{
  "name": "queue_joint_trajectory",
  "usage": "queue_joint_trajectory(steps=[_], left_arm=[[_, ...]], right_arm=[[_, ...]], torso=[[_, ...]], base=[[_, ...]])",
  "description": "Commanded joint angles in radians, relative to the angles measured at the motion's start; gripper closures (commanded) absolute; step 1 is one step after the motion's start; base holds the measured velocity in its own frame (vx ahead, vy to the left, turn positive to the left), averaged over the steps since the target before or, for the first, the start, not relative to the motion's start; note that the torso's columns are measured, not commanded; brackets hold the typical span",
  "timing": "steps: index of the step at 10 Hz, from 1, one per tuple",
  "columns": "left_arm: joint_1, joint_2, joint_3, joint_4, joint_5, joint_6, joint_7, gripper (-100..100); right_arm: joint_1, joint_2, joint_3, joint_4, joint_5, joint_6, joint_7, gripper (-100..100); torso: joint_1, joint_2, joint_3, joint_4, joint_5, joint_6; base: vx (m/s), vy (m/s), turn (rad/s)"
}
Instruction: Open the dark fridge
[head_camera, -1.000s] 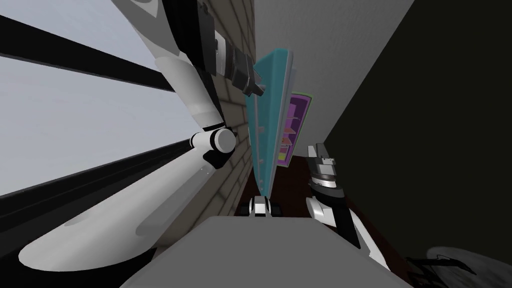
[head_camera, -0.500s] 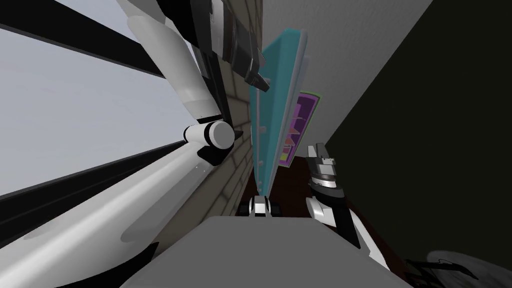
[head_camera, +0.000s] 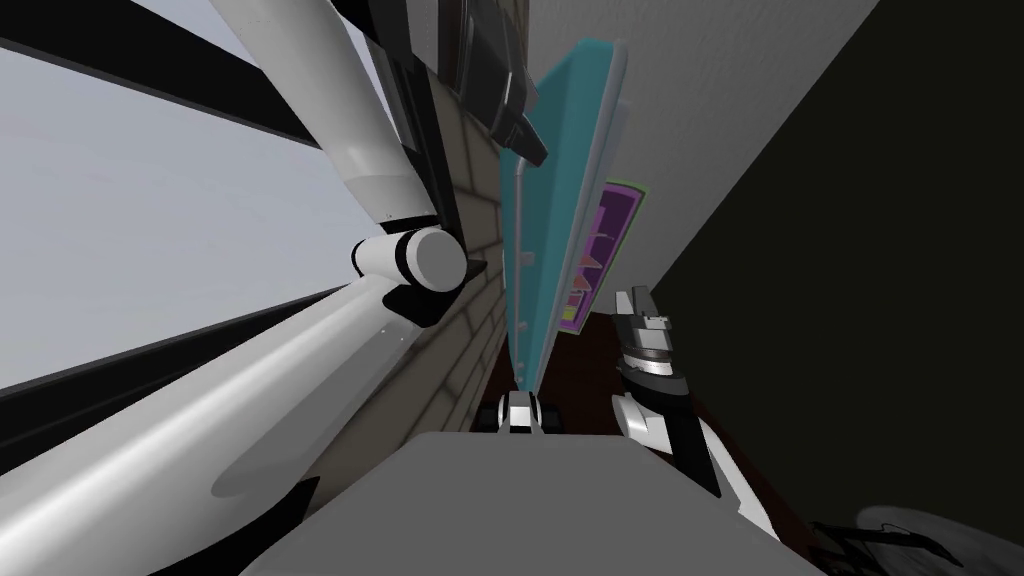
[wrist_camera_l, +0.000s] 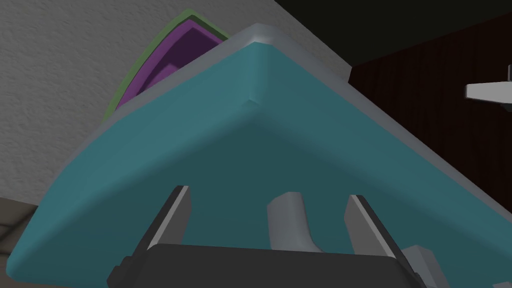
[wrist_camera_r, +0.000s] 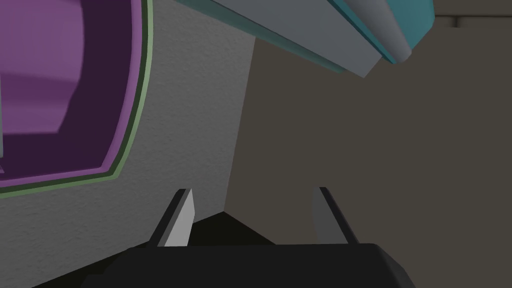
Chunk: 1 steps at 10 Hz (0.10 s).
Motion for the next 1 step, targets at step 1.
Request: queue_joint_trajectory(steps=[1], left_arm=[[-0.011,-0.006,-0.002,0.000,0.004,-0.004,-0.004,-100]], right_arm=[[0.000,0.000,0.000,0.000,0.000,0.000,0.000,0]], torso=[[-0.001,0.000,0.001,-0.001,0.000,-0.001]], base=[[0.000,0.000,0.000]])
